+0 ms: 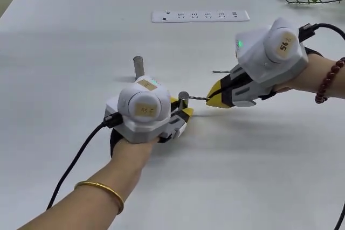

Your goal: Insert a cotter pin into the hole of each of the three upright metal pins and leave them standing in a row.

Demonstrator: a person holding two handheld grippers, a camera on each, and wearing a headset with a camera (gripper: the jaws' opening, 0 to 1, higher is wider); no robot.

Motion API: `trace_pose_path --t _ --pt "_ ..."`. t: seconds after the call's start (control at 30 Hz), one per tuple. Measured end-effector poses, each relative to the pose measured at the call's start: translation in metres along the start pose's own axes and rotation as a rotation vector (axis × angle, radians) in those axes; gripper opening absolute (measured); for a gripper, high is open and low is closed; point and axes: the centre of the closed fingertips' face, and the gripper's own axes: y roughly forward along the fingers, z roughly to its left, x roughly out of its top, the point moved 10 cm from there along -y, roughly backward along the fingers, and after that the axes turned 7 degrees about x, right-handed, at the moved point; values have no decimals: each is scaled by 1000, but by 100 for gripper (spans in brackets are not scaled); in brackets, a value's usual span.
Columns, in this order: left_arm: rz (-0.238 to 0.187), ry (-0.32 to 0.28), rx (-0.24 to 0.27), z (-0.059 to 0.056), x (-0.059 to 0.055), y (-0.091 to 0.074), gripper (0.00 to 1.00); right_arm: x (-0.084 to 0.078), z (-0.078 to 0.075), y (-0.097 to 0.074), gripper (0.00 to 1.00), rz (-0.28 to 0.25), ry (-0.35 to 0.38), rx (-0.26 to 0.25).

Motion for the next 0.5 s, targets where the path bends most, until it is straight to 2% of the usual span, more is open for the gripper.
trace_pose_path --t 0.5 --pt "-8 40 1 2 -2 1 10 5 -1 2 0 21 -26 10"
